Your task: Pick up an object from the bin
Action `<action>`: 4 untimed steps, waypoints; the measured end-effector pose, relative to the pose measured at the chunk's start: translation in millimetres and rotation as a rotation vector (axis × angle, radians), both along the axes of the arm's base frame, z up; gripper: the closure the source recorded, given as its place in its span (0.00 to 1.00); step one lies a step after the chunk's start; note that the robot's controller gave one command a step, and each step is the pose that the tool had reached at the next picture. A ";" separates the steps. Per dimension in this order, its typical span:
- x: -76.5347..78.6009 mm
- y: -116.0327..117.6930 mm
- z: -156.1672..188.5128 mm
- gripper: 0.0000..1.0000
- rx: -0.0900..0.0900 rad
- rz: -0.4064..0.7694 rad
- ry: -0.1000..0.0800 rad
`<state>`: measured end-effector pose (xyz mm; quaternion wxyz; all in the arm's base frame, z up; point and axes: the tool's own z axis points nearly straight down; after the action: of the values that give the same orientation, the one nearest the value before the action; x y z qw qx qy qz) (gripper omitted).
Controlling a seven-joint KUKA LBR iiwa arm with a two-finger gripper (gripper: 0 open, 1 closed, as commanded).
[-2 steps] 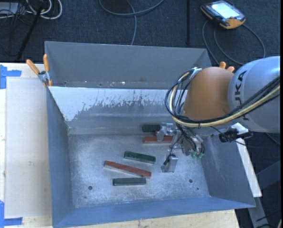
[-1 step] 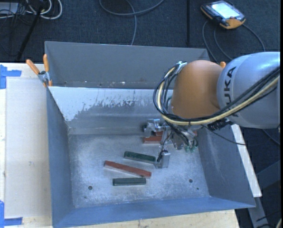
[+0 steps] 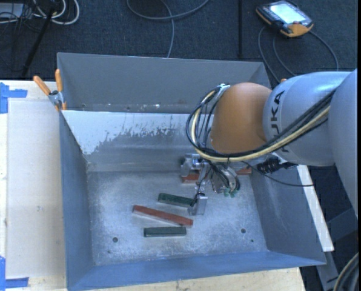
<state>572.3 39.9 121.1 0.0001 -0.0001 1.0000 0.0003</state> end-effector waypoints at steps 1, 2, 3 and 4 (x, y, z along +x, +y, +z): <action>5.4 6.6 -47.6 0.00 0.001 -0.146 -0.001; 24.7 10.4 -50.7 1.00 0.000 -0.266 -0.002; 24.7 10.5 -50.7 1.00 0.000 -0.266 -0.002; 23.4 10.3 -47.2 1.00 -0.001 -0.266 0.002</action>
Offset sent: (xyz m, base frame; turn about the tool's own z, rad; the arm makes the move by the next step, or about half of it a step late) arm 0.0238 0.0105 -0.0511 0.2671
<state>595.7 50.2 73.9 -0.0009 0.1323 0.9912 -0.0003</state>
